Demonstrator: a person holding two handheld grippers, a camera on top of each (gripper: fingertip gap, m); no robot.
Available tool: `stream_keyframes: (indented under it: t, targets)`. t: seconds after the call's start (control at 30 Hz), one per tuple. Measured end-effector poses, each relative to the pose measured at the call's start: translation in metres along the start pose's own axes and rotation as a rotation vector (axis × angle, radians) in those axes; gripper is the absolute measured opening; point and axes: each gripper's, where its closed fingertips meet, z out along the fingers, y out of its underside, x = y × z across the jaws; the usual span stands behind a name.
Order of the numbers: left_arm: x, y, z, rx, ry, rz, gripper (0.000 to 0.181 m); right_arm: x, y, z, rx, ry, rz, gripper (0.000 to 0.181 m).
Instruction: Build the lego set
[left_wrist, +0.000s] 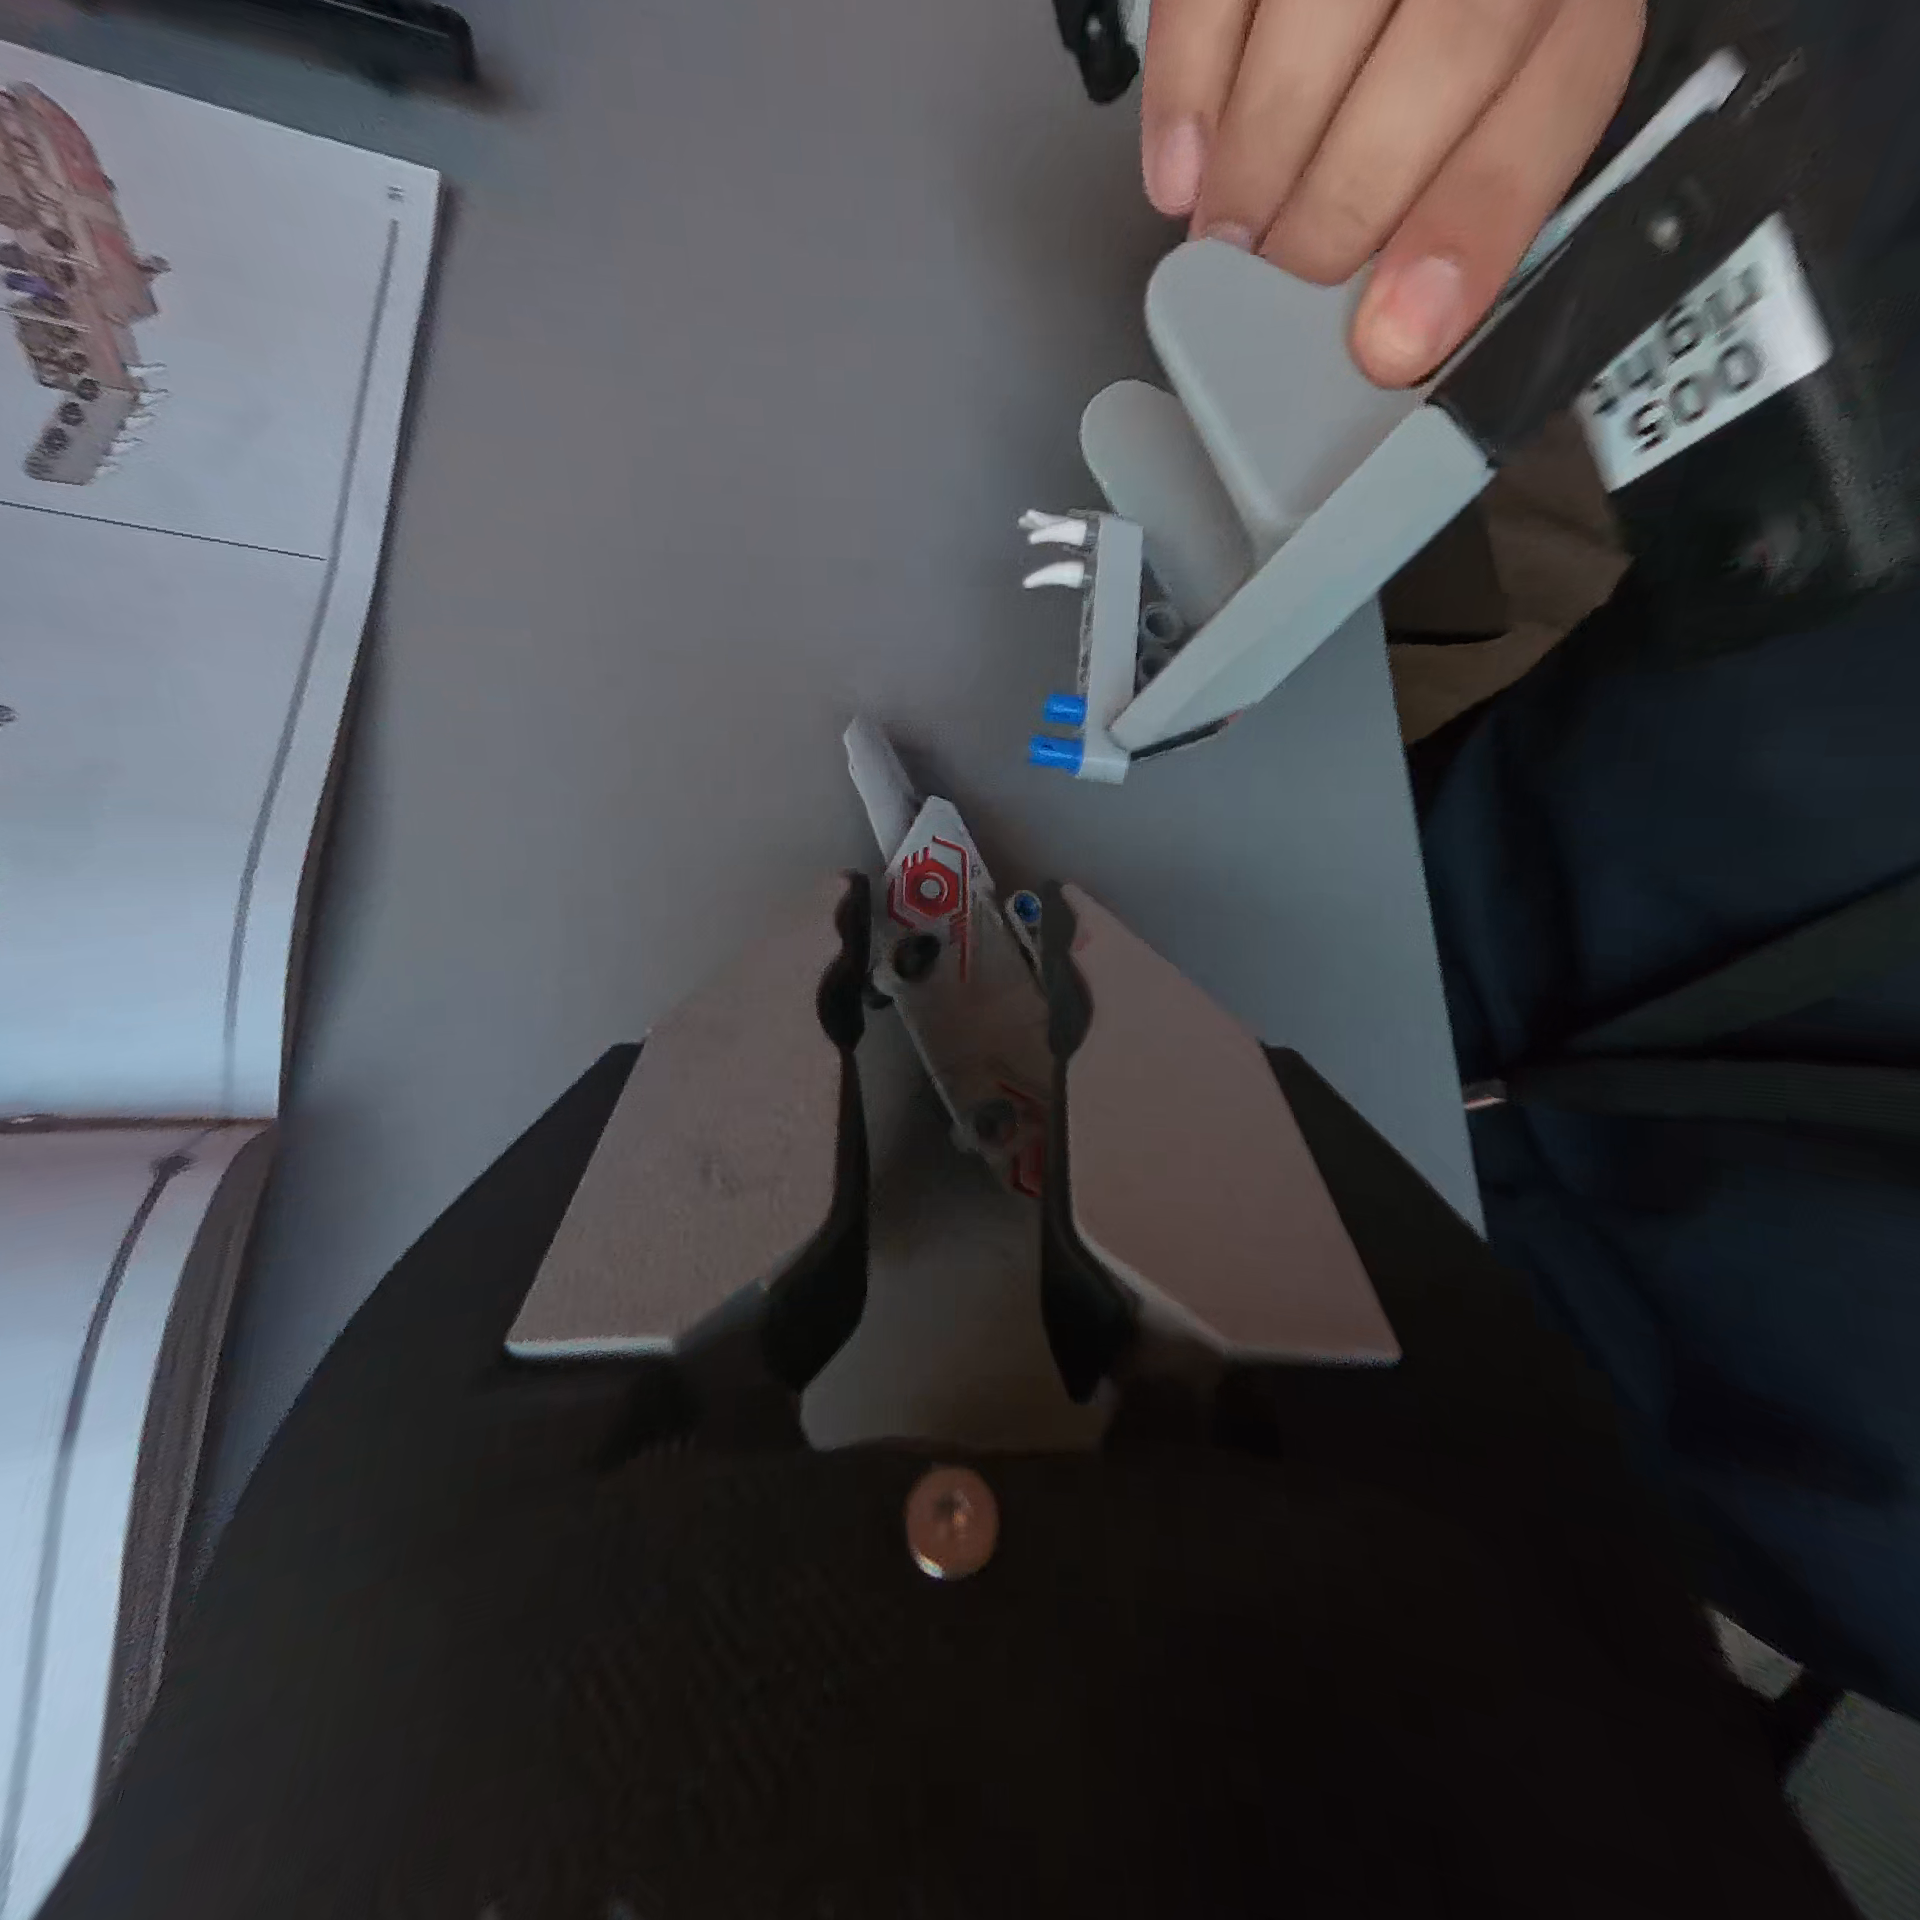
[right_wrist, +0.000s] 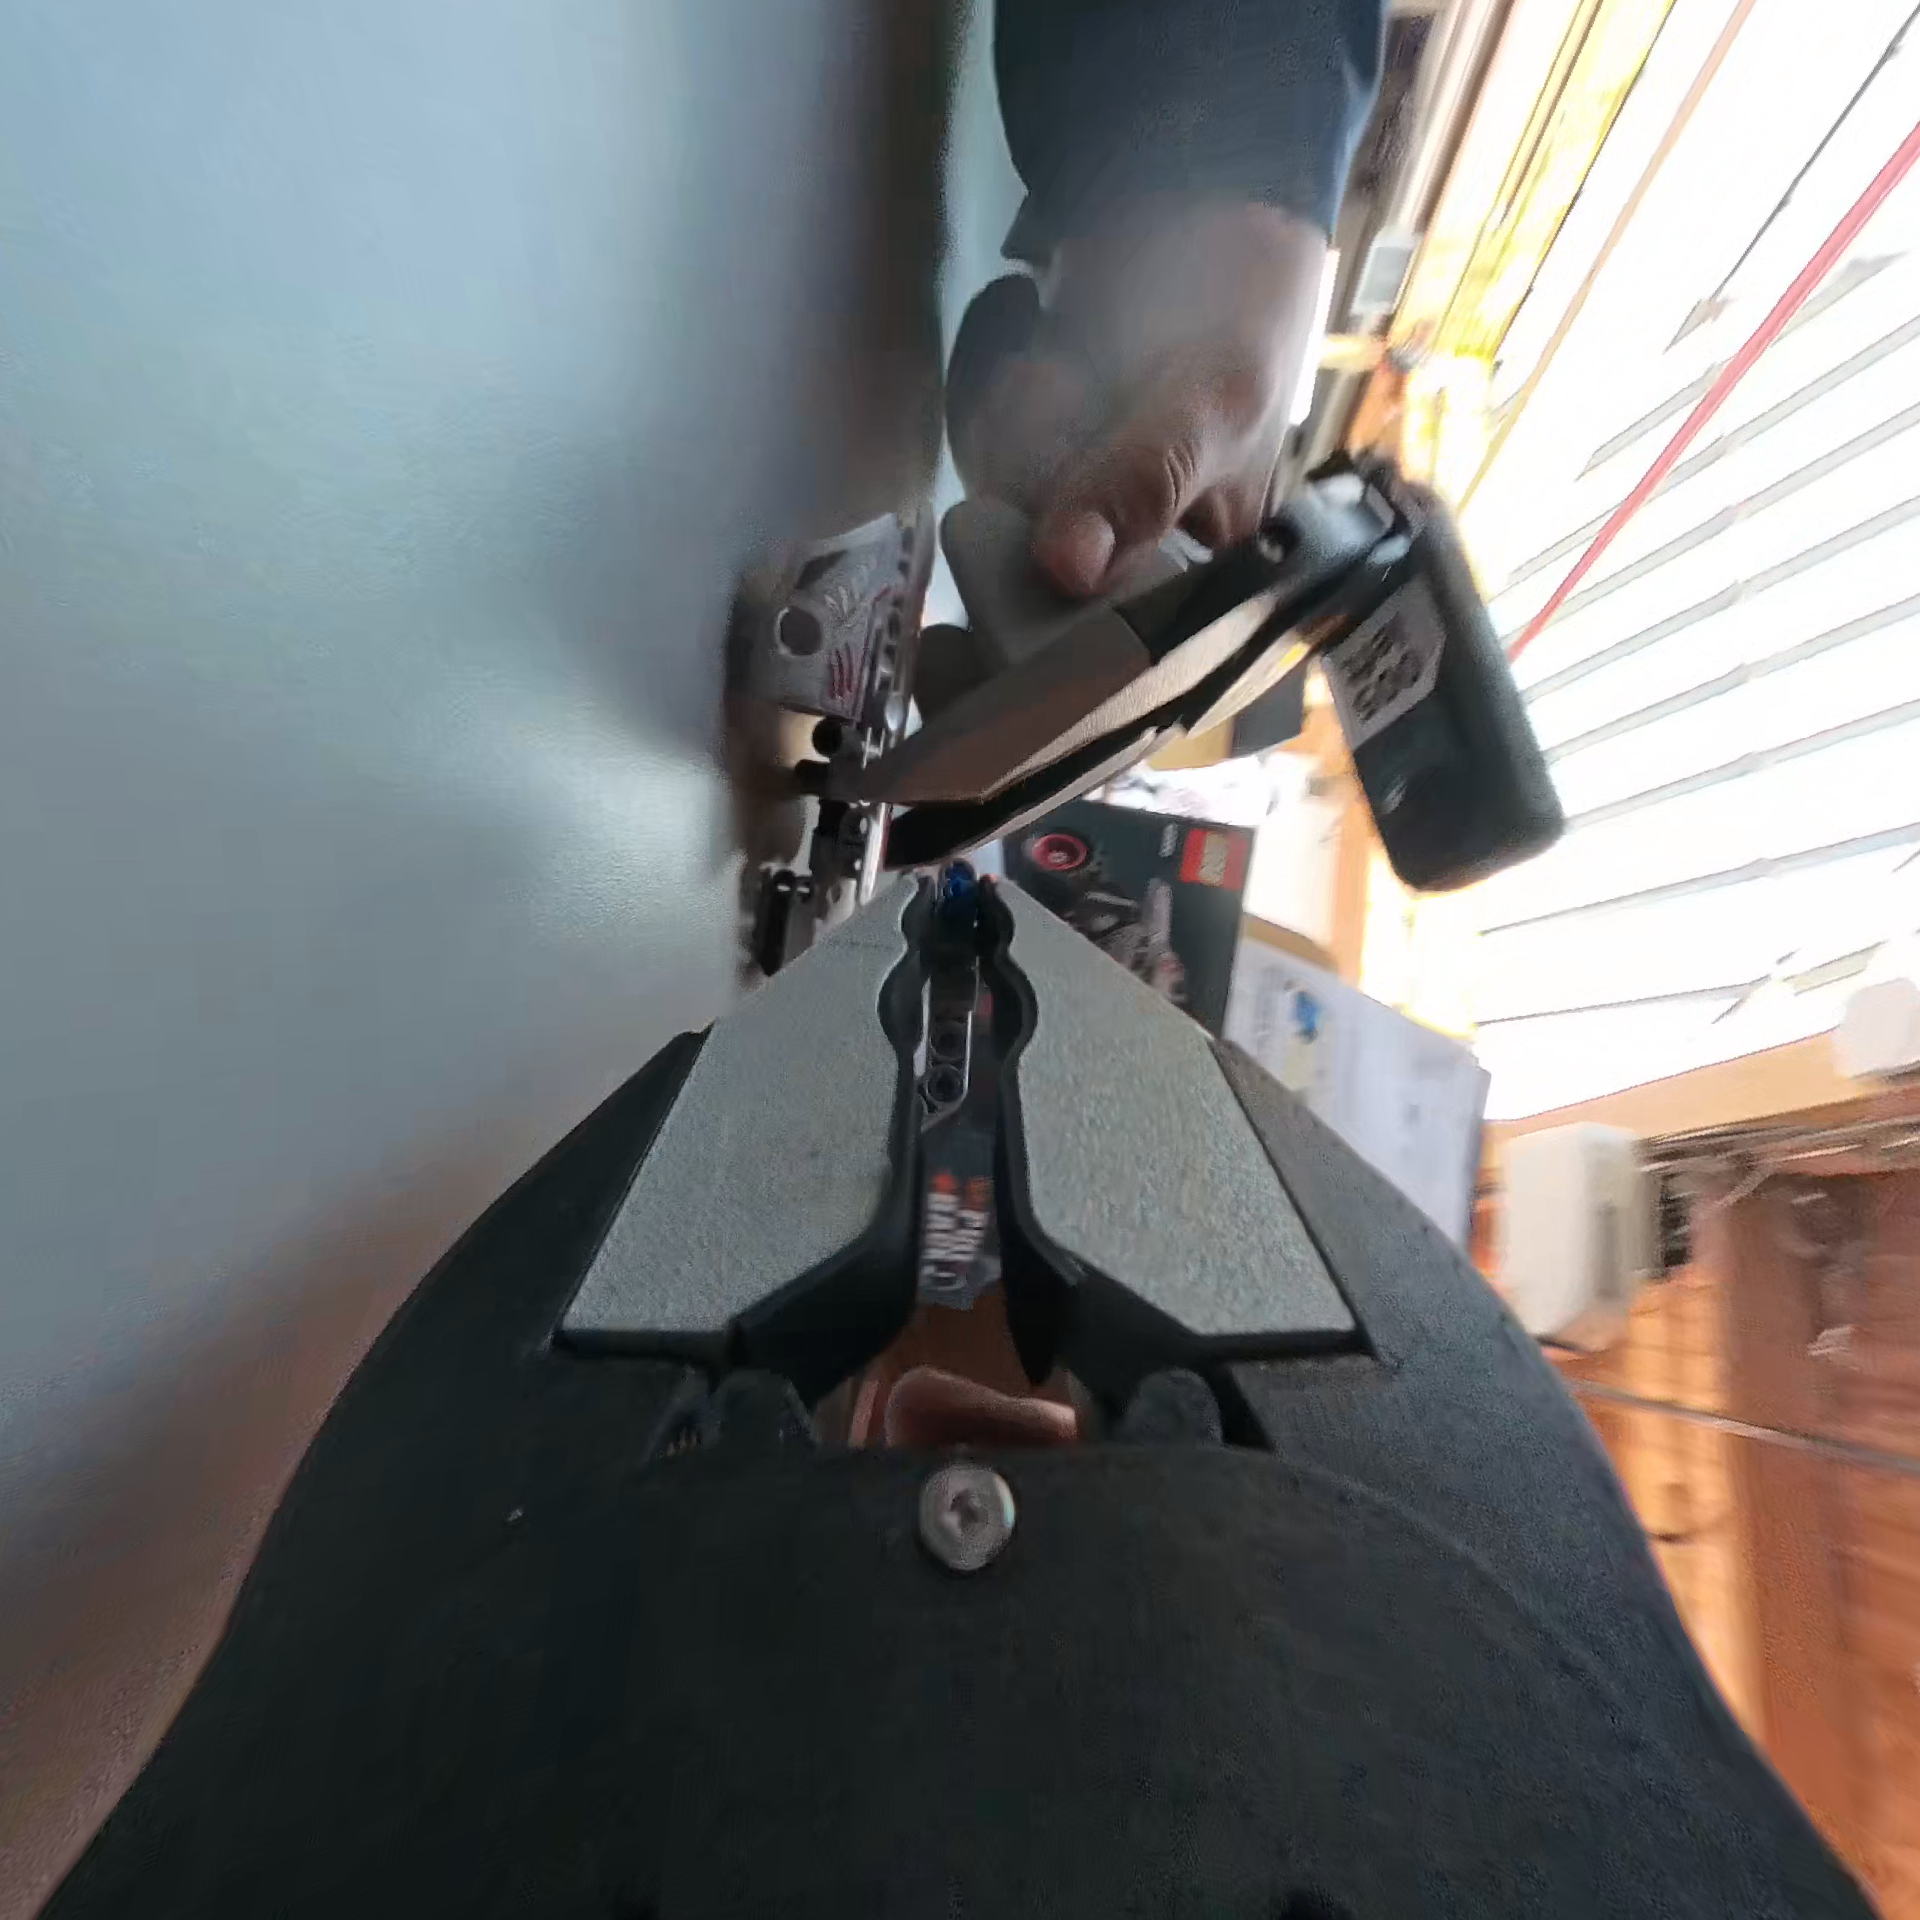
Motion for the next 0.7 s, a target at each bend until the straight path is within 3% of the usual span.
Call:
stream_keyframes:
  t: [0.03, 0.13, 0.23, 0.6, 0.7]
  targets:
    - [0.002, 0.0, 0.0, 0.013, 0.039, -0.019, 0.029, -0.002, -0.003, 0.001, 0.006, 0.019, -0.073, 0.003]
    - [0.01, 0.002, -0.002, 0.011, 0.162, -0.078, 0.025, -0.009, -0.015, 0.004, 0.054, 0.049, -0.203, 0.004]
    - [0.013, -0.001, -0.007, 0.037, 0.223, -0.1, 0.027, -0.01, -0.018, 0.006, 0.056, 0.069, -0.182, 0.003]
    - [0.016, 0.003, -0.013, 0.022, 0.281, -0.112, 0.025, -0.013, -0.031, 0.001, 0.183, 0.06, -0.174, 0.004]
    - [0.015, 0.002, -0.014, 0.02, 0.306, -0.131, 0.013, -0.013, -0.029, 0.004, 0.208, 0.056, -0.16, 0.004]
